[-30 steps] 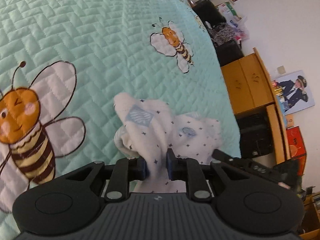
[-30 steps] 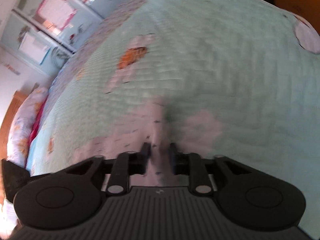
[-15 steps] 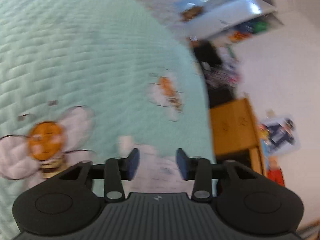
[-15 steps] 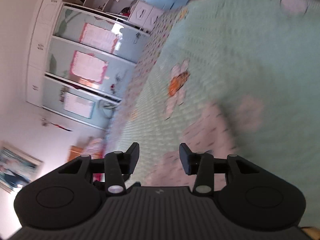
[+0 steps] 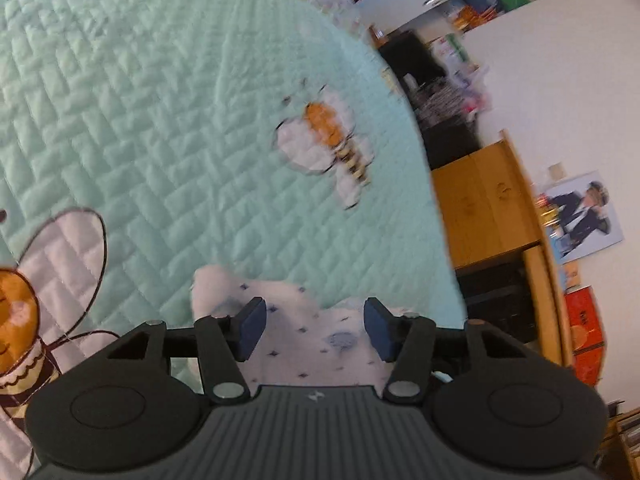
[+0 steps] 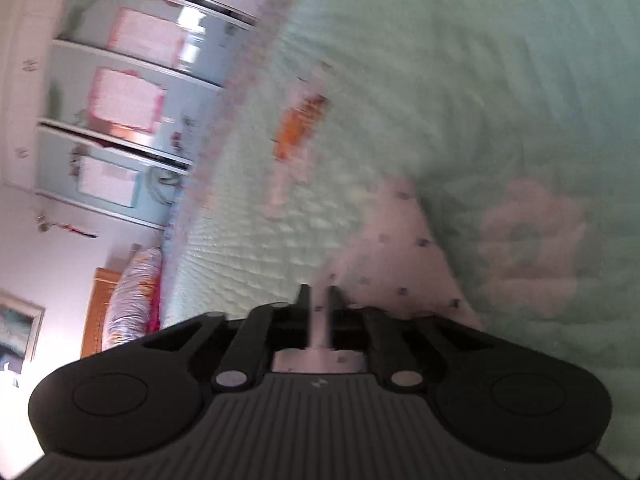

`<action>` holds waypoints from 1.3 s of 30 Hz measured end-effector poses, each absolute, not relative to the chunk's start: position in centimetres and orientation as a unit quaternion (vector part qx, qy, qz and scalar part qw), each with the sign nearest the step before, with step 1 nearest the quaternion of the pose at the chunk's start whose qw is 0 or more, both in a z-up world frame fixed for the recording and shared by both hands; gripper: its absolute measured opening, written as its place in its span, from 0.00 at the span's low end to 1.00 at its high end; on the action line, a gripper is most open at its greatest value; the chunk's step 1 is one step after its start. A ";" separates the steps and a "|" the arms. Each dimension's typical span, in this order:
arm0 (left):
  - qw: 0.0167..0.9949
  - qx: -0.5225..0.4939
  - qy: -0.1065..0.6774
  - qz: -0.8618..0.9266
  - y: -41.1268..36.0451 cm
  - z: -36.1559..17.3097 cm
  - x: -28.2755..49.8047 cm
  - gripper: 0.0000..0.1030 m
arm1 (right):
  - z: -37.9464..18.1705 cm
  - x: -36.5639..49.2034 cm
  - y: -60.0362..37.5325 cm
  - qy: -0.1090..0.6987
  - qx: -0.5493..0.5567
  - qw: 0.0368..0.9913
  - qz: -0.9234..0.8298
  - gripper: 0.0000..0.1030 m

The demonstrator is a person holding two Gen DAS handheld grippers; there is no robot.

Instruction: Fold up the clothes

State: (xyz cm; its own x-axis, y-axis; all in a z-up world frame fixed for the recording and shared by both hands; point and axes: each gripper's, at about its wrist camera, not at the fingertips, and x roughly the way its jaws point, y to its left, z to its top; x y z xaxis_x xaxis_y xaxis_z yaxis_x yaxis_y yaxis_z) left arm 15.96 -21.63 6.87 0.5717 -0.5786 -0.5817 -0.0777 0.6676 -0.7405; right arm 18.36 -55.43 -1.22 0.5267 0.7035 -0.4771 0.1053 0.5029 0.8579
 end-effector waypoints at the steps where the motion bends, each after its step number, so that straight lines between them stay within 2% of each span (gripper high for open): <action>1: 0.798 -0.387 0.431 -0.165 -21.9 7.3 15.7 0.55 | -1.1 18.0 -55.4 0.441 0.459 0.745 0.201 0.34; 5: 0.784 -0.394 0.432 -0.207 -24.0 7.9 15.1 0.58 | -0.7 16.3 -55.3 0.431 0.470 0.743 0.202 0.35; 8: 0.782 -0.368 0.456 -0.211 -26.3 6.2 16.1 0.60 | -0.4 15.1 -55.2 0.424 0.477 0.742 0.202 0.35; 9: 0.778 -0.358 0.473 -0.209 -26.9 4.9 16.7 0.57 | -0.3 14.7 -55.2 0.422 0.480 0.742 0.202 0.35; 10: 0.774 -0.357 0.483 -0.201 -27.1 3.9 17.1 0.43 | -0.9 13.6 -55.4 0.430 0.473 0.744 0.196 0.35; 11: 0.775 -0.359 0.479 -0.200 -26.9 3.7 17.0 0.34 | -1.2 12.3 -55.7 0.431 0.470 0.747 0.189 0.32; 13: 0.780 -0.350 0.480 -0.197 -26.9 3.9 17.1 0.31 | -1.2 10.2 -56.3 0.419 0.467 0.756 0.185 0.28; 15: 0.791 -0.339 0.470 -0.195 -26.9 5.1 16.8 0.32 | -0.1 8.4 -56.6 0.403 0.455 0.775 0.175 0.31; 17: 0.800 -0.337 0.461 -0.186 -26.5 6.6 16.3 0.42 | 1.3 7.0 -56.7 0.376 0.463 0.780 0.188 0.39; 20: 0.811 -0.336 0.446 -0.175 -25.5 7.5 14.4 0.56 | 1.2 6.1 -55.7 0.364 0.483 0.762 0.232 0.43; 21: 0.816 -0.328 0.447 -0.167 -25.3 7.5 13.6 0.57 | 1.0 5.9 -55.2 0.375 0.476 0.761 0.232 0.43; 23: 0.819 -0.308 0.457 -0.161 -24.9 6.9 12.3 0.55 | -0.5 6.0 -54.8 0.415 0.452 0.766 0.192 0.40; 25: 0.820 -0.308 0.451 -0.171 -24.4 7.3 10.6 0.55 | -1.3 5.7 -55.3 0.419 0.463 0.761 0.176 0.28; 28: 0.822 -0.308 0.442 -0.186 -23.6 7.9 8.0 0.56 | -0.3 5.8 -55.8 0.391 0.489 0.757 0.185 0.36; 33: 0.818 -0.300 0.457 -0.177 -23.8 8.8 5.8 0.56 | 2.7 9.8 -55.1 0.345 0.499 0.771 0.193 0.37; 36: 0.830 -0.234 0.487 -0.136 -24.5 10.0 5.6 0.58 | 7.2 10.4 -52.9 0.349 0.355 0.851 0.167 0.37; 37: 0.833 -0.212 0.496 -0.122 -24.7 10.4 5.6 0.58 | 8.3 10.3 -52.2 0.355 0.316 0.865 0.162 0.40; 38: 0.835 -0.189 0.505 -0.108 -24.9 10.9 5.5 0.60 | 9.4 10.2 -51.6 0.361 0.277 0.876 0.158 0.50; 39: 0.837 -0.166 0.513 -0.094 -25.1 11.3 5.5 0.61 | 10.3 10.2 -51.5 0.375 0.253 0.878 0.155 0.54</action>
